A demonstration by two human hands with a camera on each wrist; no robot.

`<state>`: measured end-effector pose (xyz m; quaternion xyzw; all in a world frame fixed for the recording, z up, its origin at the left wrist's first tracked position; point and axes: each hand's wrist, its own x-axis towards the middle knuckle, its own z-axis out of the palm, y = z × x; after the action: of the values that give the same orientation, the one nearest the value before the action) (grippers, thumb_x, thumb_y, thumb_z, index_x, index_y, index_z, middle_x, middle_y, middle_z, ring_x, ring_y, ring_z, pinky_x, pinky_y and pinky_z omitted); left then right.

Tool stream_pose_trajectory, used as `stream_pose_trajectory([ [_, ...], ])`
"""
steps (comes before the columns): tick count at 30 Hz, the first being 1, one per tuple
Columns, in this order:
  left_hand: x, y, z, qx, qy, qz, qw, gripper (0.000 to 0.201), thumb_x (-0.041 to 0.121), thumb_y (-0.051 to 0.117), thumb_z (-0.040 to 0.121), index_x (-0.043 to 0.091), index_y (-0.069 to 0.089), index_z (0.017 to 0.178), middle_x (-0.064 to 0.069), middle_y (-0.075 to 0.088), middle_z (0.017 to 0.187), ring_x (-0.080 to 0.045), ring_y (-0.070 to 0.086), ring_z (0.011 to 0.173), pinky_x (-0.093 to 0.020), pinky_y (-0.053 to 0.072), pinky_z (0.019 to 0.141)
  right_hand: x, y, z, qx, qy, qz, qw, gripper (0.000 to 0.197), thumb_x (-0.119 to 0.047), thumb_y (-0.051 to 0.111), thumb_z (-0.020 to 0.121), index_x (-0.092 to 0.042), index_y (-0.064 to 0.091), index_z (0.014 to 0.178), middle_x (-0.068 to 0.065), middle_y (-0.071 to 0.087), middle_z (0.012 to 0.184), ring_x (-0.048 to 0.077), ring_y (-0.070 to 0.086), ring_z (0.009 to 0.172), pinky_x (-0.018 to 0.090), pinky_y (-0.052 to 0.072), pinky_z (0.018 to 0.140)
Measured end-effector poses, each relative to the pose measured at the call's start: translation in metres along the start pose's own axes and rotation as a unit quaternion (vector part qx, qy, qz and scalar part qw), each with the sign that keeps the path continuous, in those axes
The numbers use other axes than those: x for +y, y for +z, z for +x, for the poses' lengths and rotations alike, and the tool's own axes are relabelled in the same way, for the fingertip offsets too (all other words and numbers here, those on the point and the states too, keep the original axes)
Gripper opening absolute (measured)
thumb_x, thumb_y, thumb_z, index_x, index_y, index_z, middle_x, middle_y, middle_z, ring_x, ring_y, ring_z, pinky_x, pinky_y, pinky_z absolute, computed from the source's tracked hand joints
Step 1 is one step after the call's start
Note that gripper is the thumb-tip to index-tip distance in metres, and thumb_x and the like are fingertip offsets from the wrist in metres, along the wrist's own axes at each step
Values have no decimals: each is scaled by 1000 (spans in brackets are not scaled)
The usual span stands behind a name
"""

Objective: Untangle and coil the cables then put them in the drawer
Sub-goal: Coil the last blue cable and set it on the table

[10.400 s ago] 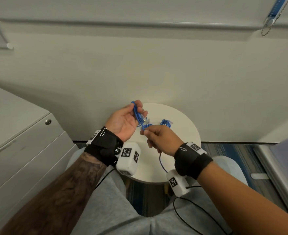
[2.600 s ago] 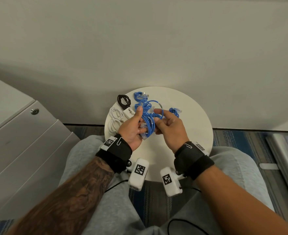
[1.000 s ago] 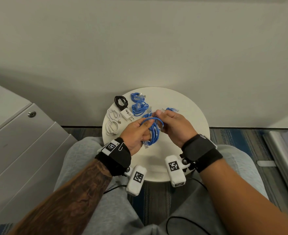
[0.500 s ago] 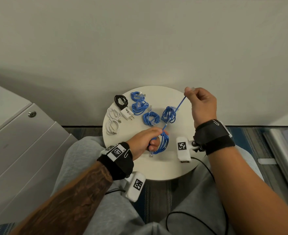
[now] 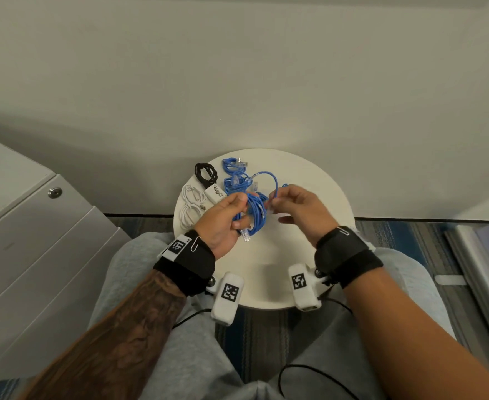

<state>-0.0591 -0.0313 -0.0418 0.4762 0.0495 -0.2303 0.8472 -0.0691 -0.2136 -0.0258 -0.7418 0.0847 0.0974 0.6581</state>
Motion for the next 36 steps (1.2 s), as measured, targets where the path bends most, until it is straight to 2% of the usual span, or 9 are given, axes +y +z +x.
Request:
stream_pose_trajectory([
  [3, -2, 2, -2, -13, -11, -5, 1000, 21, 14, 41, 103, 1, 54, 111, -11, 63, 112, -5, 29, 50, -14, 26, 48, 4, 13, -1, -21, 25, 26, 999, 7, -6, 60, 93, -10, 63, 98, 5, 70, 94, 17, 65, 82, 30, 51, 75],
  [7, -1, 2, -4, -21, -23, 0, 1000, 25, 14, 38, 103, 1, 56, 113, -1, 63, 84, -2, 35, 49, -14, 25, 47, 2, 21, -4, -27, 34, 59, 997, 24, -12, 56, 98, -10, 61, 121, 5, 72, 95, 20, 65, 85, 40, 52, 88],
  [11, -2, -1, -3, -25, -21, 6, 999, 32, 18, 42, 101, 0, 52, 126, -10, 56, 98, -3, 45, 56, -13, 30, 49, 4, 23, -8, -99, 6, 62, 993, 62, -20, 73, 90, -23, 39, 142, 14, 74, 109, 29, 71, 105, 39, 52, 101],
  [15, -5, -2, -2, -30, -20, 18, 999, 31, 19, 41, 103, 4, 55, 125, -18, 53, 105, -11, 53, 73, -15, 46, 56, 14, 29, -6, -118, -9, 54, 992, 91, -12, 82, 80, -18, 25, 152, 17, 73, 114, 34, 70, 108, 49, 48, 106],
  [19, -8, -2, 1, -35, -11, 7, 999, 25, 17, 41, 103, 7, 56, 120, -8, 52, 96, -5, 34, 55, -13, 29, 50, 12, 32, -4, -65, -28, 44, 997, 69, -30, 71, 80, -15, 46, 142, 6, 72, 114, 18, 71, 100, 43, 49, 106],
  [22, -11, -2, 1, -32, -5, 21, 999, 24, 16, 39, 103, 7, 57, 117, -3, 54, 85, -5, 39, 57, -13, 31, 49, 11, 32, -4, -25, -33, 33, 999, 45, -36, 55, 82, -16, 63, 122, 1, 71, 103, 11, 68, 90, 38, 52, 99],
  [26, -15, 2, 2, -13, 10, 40, 999, 29, 12, 39, 104, 0, 52, 127, -2, 57, 91, -3, 43, 58, -14, 28, 48, 17, 39, -5, 22, -75, -33, 996, 28, -27, 40, 99, -18, 67, 99, -3, 69, 84, 7, 64, 80, 32, 52, 82],
  [29, -19, 5, -1, -3, 20, 59, 998, 24, 11, 38, 104, 3, 57, 117, 1, 57, 86, -3, 38, 56, -14, 27, 47, 17, 42, -6, 68, -102, -99, 987, 34, -26, 33, 108, -11, 60, 97, -4, 62, 75, -2, 55, 64, 20, 43, 67],
  [36, -23, 8, -3, 10, 33, 103, 994, 23, 13, 41, 104, 2, 54, 118, 0, 51, 85, -2, 36, 52, -15, 28, 49, 20, 39, -3, 130, -129, -198, 963, 38, -42, 42, 104, -11, 52, 85, 0, 55, 67, 16, 48, 61, 36, 40, 61],
])
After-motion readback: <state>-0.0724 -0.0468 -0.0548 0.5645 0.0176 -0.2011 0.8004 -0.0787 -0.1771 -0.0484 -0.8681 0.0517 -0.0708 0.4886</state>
